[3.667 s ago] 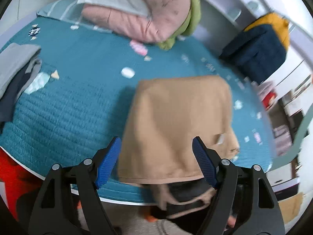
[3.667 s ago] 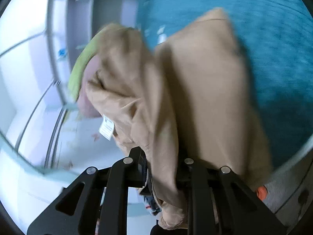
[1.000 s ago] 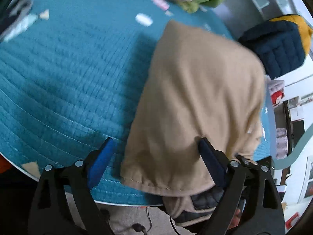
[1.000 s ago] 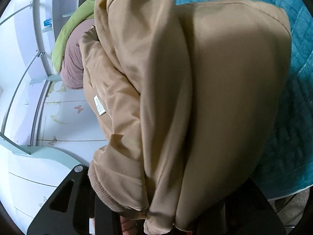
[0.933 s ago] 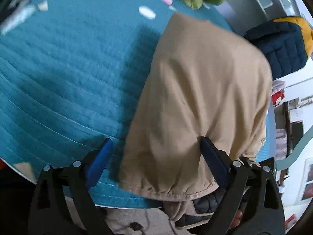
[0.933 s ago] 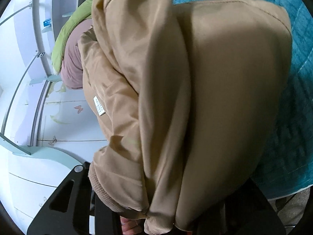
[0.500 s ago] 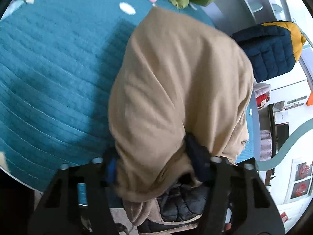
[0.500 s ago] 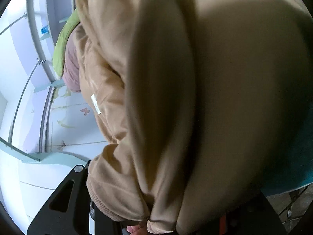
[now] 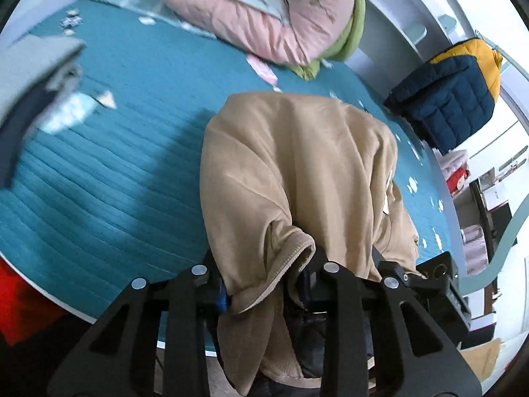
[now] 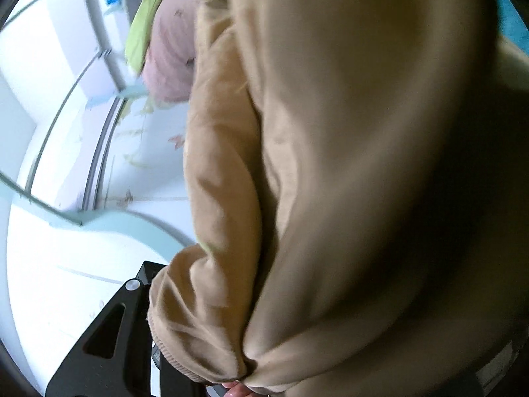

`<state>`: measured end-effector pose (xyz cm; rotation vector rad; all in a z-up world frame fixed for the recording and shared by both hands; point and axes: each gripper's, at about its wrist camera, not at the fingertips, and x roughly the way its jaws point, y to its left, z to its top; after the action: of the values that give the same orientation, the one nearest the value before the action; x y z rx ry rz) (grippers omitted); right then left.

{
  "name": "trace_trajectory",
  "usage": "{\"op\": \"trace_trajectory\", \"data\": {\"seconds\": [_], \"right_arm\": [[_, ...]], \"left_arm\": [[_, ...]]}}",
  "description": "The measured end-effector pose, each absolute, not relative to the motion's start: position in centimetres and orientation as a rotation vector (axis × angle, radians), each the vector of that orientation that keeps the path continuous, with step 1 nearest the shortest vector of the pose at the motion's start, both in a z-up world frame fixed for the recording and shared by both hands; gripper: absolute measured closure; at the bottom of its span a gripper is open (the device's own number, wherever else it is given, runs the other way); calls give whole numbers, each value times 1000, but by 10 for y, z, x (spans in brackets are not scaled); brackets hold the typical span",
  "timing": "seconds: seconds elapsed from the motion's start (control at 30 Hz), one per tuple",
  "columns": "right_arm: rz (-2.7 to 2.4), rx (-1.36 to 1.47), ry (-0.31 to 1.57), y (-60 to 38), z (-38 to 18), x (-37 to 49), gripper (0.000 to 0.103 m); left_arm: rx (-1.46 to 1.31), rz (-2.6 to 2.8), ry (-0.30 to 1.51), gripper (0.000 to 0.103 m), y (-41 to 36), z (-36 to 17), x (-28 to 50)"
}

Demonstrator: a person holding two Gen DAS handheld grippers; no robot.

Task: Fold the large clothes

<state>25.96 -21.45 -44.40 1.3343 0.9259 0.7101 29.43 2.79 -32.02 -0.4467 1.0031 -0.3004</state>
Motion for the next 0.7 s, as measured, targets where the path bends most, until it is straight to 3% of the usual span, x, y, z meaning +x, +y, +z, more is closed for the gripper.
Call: {"op": "trace_trajectory", "data": {"seconds": [0.43,0.7], "right_arm": [[980,1007,762,-69,-343,299,67],[1145,956,754,73,-347,351,68]], "left_arm": [[-410,-199,726,74,167,-214,299],[-329,-3,618,75,294,-171,315]]}}
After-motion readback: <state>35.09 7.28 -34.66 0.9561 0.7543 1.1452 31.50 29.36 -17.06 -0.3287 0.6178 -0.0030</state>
